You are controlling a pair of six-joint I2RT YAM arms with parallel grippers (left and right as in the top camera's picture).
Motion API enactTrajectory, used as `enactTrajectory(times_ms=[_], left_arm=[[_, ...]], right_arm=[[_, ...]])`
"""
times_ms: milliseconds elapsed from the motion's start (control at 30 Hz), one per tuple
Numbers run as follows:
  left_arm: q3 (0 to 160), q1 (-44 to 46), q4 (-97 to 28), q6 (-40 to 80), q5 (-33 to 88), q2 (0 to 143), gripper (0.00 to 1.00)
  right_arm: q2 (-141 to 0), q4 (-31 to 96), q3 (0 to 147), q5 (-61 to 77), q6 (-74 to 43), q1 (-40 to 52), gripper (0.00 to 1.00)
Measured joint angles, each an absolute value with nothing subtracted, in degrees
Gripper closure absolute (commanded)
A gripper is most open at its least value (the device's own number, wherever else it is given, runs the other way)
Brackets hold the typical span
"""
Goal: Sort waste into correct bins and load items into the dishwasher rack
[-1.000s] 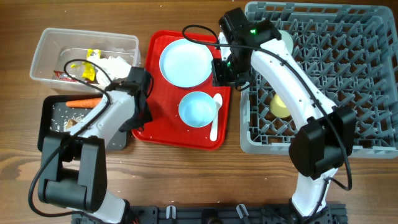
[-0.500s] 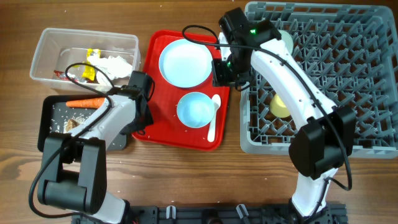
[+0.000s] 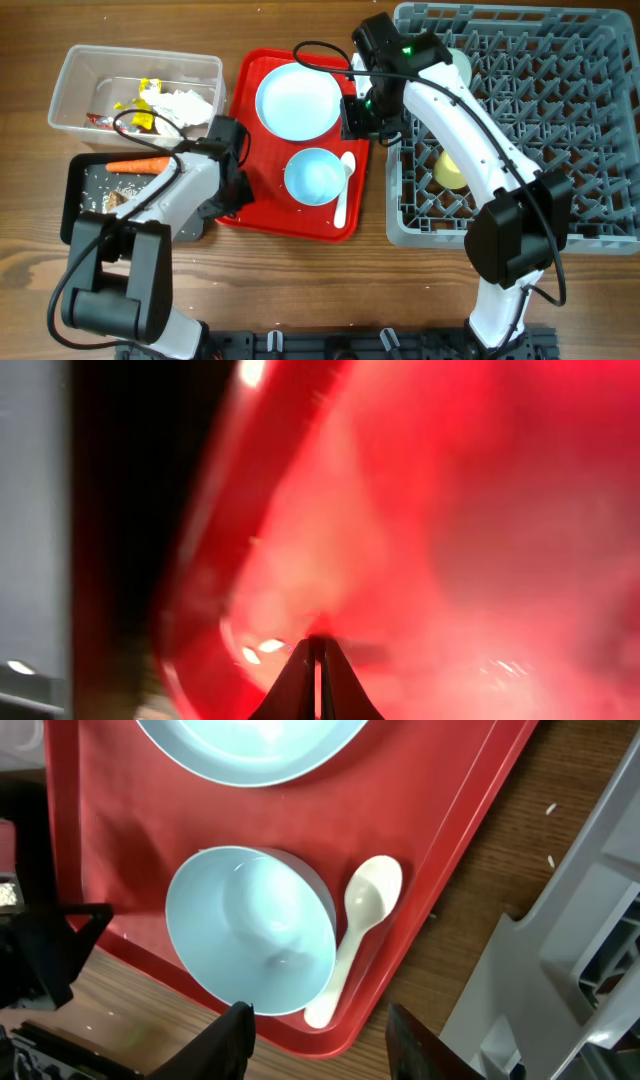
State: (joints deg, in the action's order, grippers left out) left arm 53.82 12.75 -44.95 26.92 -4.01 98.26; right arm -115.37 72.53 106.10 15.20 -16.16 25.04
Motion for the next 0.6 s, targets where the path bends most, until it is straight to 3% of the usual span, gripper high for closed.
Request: enactTrajectory(times_ms=[600], left_arm=[[53.82,25.89,-44.91,27.44,0.8,98.28,0.96]], right_arm=[[-115.37,73.14,106.1,15.2,-14.66,25.04,0.53]])
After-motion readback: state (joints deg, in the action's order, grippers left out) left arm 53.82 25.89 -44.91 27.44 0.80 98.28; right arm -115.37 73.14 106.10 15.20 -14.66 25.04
